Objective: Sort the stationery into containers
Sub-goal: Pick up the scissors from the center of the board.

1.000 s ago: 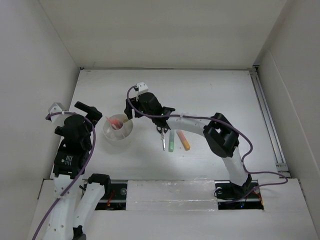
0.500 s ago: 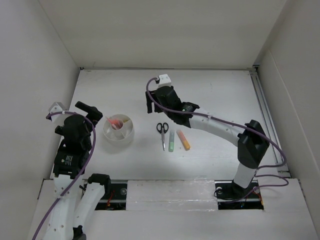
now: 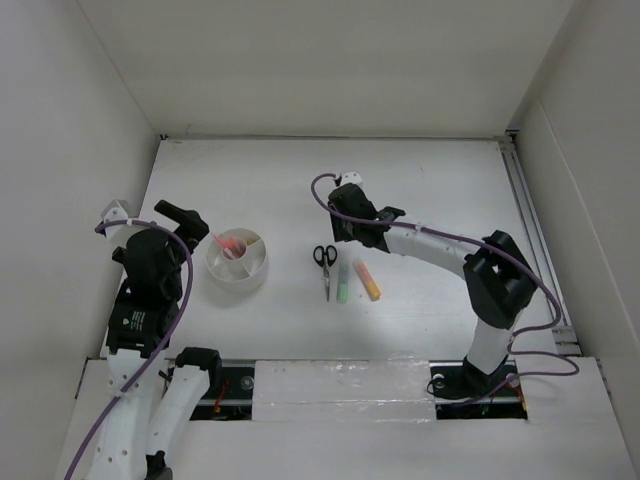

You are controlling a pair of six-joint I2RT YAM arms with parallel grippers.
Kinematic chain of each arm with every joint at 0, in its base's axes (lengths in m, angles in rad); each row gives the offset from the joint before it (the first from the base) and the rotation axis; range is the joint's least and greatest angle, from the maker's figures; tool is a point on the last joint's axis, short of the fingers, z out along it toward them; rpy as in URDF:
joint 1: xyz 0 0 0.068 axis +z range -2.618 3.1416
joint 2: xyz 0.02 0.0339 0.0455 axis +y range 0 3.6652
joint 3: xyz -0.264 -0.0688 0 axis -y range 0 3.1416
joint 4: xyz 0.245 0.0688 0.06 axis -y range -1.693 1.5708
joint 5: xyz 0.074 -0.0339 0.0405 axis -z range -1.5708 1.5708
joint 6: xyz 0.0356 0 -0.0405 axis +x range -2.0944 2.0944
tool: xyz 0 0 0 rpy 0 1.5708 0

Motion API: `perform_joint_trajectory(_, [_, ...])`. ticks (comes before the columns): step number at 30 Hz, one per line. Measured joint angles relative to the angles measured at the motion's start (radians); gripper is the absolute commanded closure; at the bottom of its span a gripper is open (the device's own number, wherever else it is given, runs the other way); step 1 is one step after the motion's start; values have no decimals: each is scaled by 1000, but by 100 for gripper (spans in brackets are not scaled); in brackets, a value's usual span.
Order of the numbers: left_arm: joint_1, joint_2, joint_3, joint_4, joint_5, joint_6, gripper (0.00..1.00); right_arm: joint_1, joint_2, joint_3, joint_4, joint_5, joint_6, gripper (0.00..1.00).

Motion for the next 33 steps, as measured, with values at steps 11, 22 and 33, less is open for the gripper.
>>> perform_joint_trajectory(11, [0,0,0,6,15,8,0,0,103,0,-8,-69,-3,55])
perform_joint_trajectory(22, [0,0,0,6,18,8,0,10,167,0,12,-102,-2,55])
perform_joint_trajectory(33, [0,0,0,6,20,8,0,19,217,41,12,-117,5,100])
